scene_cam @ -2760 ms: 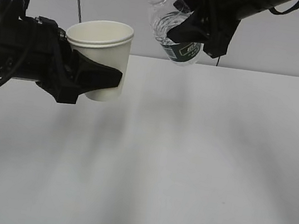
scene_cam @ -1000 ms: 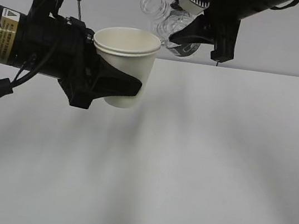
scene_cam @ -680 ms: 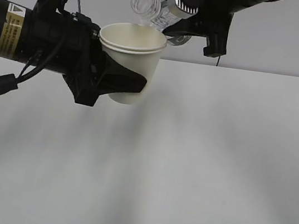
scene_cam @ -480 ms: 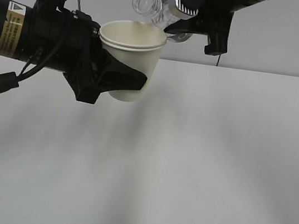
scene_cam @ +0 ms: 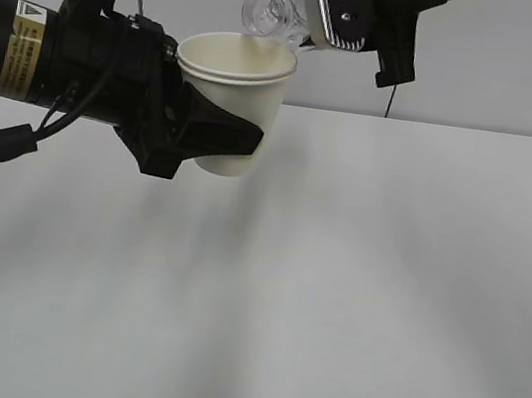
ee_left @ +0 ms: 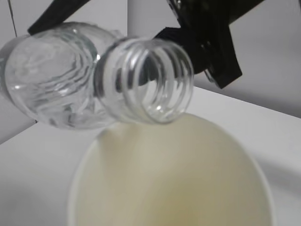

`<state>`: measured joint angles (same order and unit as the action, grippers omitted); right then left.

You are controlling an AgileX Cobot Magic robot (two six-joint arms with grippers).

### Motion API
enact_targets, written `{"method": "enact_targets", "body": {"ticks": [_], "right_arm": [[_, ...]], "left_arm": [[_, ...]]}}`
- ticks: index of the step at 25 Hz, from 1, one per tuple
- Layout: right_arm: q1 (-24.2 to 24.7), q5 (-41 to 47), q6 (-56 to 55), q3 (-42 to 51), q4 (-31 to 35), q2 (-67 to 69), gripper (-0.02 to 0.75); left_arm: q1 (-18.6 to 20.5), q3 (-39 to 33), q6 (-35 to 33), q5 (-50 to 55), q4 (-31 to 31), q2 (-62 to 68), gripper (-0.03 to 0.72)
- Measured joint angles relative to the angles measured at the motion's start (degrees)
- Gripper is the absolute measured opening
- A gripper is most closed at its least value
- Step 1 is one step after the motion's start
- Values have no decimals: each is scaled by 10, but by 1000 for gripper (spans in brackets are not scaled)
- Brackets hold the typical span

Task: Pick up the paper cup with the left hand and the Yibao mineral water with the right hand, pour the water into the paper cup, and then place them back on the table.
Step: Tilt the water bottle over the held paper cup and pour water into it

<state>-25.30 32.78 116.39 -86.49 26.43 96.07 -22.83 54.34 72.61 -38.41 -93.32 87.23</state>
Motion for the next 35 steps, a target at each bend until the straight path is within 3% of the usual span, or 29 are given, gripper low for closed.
{"method": "enact_targets", "body": {"ticks": [21, 35], "right_arm": [[-1, -31, 102, 0, 0, 0, 429], [-5, -55, 112, 0, 0, 0, 429]], "left_arm": [[0, 0, 0, 10, 15, 0, 367], [0, 4, 6, 1, 24, 0, 367]]}}
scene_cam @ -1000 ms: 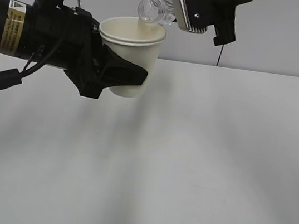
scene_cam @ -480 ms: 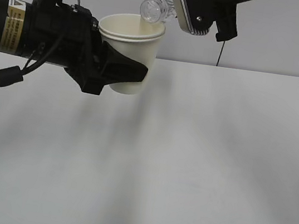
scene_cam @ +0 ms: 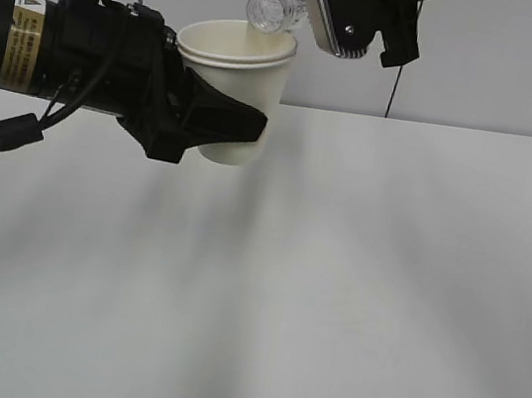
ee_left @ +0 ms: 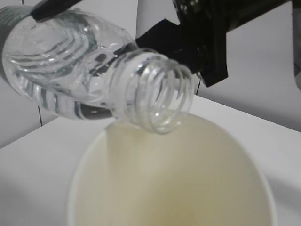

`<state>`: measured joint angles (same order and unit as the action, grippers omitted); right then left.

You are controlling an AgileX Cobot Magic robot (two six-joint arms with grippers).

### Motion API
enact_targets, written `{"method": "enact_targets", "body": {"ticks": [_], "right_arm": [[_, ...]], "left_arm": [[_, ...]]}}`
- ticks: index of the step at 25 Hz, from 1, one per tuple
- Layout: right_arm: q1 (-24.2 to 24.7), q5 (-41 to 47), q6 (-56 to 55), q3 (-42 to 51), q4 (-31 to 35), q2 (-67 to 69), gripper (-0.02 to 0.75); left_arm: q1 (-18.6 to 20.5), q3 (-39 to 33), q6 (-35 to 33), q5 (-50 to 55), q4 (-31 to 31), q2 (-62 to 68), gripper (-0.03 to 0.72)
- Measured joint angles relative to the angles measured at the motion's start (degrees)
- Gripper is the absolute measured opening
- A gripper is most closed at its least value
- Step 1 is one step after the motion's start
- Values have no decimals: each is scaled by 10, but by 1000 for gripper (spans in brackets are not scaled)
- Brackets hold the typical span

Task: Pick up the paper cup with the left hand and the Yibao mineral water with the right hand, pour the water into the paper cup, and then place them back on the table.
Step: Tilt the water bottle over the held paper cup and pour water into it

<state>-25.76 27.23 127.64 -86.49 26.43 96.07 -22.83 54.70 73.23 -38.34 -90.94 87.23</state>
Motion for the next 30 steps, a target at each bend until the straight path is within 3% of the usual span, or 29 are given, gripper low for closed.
{"method": "enact_targets", "body": {"ticks": [30], "right_arm": [[-7, -31, 63, 0, 4, 0, 428]], "left_arm": [[0, 0, 2, -14, 3, 0, 367]]}}
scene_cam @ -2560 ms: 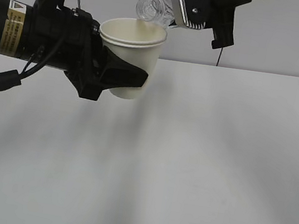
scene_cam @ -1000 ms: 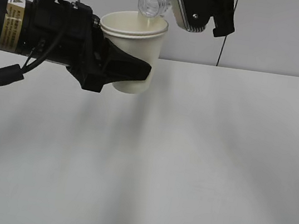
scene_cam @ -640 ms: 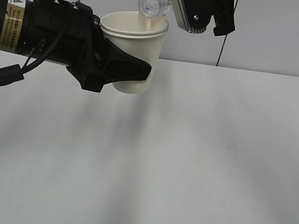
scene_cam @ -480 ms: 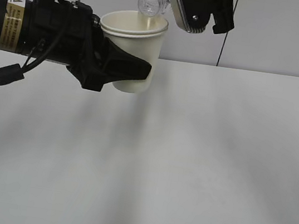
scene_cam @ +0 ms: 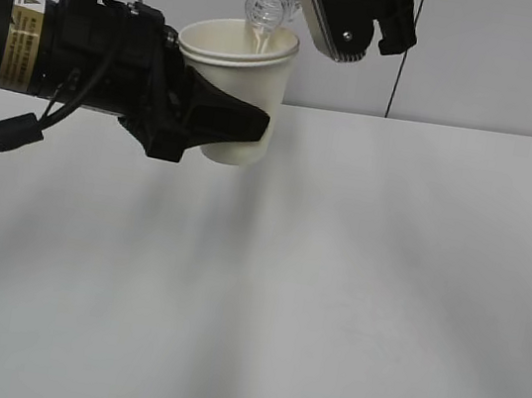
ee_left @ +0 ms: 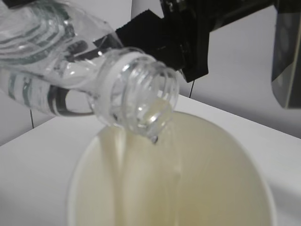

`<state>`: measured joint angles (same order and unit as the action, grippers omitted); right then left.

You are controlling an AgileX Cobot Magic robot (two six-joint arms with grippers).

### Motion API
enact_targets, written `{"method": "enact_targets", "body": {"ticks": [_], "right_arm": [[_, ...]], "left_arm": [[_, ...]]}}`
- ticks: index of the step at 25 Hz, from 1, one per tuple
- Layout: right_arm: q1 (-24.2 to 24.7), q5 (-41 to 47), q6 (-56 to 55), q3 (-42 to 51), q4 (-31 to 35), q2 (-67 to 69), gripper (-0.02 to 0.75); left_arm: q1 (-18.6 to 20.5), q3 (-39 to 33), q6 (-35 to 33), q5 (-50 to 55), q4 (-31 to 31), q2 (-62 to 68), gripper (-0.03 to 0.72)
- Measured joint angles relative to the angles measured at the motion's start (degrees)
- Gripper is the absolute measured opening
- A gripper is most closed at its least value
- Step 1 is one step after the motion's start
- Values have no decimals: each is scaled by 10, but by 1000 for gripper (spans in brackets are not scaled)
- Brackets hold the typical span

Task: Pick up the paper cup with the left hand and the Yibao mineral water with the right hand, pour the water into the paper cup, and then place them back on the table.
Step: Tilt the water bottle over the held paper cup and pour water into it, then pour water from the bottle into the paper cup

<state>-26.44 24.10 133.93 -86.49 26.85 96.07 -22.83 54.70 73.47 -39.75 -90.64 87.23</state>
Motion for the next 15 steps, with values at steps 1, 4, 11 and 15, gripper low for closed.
{"method": "enact_targets", "body": {"ticks": [1, 4, 11, 15], "right_arm": [[0, 0, 2, 0, 0, 0, 428], [0, -4, 4, 0, 0, 0, 428], [0, -17, 7, 0, 0, 0, 428], [0, -26, 10, 0, -1, 0, 428]], "left_arm": [[0, 0, 0, 0, 0, 0, 367], [0, 0, 0, 0, 1, 0, 366], [0, 0, 0, -3, 0, 0, 367], [0, 0, 0, -7, 0, 0, 367]]}}
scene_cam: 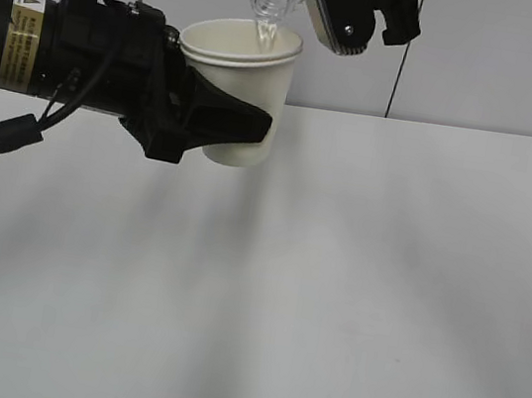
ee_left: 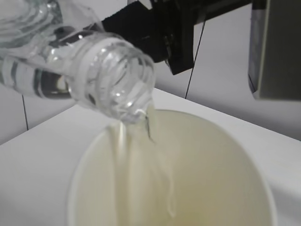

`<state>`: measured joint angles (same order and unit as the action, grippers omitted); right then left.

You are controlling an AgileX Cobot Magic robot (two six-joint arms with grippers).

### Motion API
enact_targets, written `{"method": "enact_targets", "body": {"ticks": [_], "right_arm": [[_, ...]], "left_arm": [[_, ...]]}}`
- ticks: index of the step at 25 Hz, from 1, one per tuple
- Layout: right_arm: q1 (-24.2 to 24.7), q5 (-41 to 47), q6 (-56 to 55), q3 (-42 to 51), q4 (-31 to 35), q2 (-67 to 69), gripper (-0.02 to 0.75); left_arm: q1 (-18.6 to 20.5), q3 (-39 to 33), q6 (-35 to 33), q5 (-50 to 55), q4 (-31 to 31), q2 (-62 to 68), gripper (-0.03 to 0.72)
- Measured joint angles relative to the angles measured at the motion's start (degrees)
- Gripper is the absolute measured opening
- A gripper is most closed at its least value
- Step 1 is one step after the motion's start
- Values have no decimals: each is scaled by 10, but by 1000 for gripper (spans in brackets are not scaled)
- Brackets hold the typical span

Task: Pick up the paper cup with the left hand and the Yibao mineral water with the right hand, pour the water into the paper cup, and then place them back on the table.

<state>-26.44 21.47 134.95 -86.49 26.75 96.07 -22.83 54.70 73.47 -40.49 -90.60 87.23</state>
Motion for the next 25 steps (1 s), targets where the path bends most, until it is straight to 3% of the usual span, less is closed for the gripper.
{"method": "enact_targets", "body": {"ticks": [25], "right_arm": [[0, -1, 1, 0, 7, 0, 426]], "left_arm": [[0, 0, 0, 6, -2, 15, 367]]}}
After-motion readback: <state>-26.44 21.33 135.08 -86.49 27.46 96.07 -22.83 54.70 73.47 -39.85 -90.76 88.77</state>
